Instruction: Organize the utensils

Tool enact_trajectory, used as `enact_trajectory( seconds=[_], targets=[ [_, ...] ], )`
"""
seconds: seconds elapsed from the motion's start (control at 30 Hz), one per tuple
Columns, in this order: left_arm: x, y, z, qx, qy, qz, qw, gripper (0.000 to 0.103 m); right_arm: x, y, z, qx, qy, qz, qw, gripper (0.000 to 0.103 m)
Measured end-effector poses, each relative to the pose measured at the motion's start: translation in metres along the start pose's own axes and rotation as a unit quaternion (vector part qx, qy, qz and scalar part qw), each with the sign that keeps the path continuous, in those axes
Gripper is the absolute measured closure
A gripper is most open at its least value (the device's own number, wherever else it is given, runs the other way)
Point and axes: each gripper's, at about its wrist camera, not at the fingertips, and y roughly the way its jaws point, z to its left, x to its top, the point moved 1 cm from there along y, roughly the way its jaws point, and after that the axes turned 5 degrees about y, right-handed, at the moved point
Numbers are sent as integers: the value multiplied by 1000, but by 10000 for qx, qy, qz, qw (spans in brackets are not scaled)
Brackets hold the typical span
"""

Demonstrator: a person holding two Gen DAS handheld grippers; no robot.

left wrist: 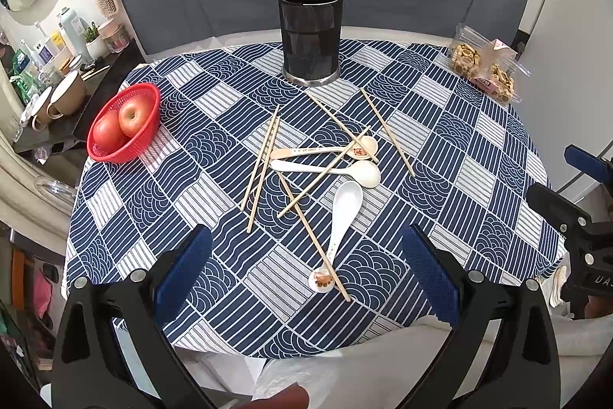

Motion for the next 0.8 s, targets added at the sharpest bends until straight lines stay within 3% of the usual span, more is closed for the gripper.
enact_trajectory(
  seconds=[0.8],
  targets=[
    [-8, -2, 9, -38, 35, -35, 10000, 6, -2, -4, 9, -105, -58, -78, 9999, 8]
  ],
)
